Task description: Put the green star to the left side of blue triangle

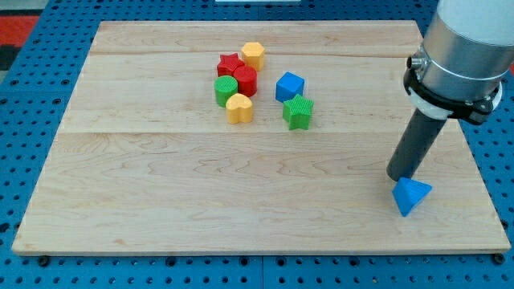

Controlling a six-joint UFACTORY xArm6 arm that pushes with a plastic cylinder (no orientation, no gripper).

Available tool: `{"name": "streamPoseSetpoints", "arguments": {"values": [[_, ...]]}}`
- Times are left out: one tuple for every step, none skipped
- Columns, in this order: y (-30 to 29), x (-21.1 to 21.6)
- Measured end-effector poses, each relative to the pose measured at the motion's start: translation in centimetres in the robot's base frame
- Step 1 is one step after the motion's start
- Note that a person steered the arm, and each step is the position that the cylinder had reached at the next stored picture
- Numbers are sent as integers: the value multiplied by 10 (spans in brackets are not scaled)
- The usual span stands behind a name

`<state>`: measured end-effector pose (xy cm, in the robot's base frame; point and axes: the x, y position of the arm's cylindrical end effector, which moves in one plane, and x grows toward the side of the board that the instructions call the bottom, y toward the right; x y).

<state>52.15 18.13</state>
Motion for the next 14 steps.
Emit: {"name": "streamPoseSetpoints", "arguments": {"values": [[0, 0], [0, -29], [-3, -74], [-29, -124], [-77, -133], [-108, -133], [-129, -133], [-162, -142], [-168, -136], [-150, -131], [-143, -106], [-136, -72], [-125, -42], [-114, -19]]}}
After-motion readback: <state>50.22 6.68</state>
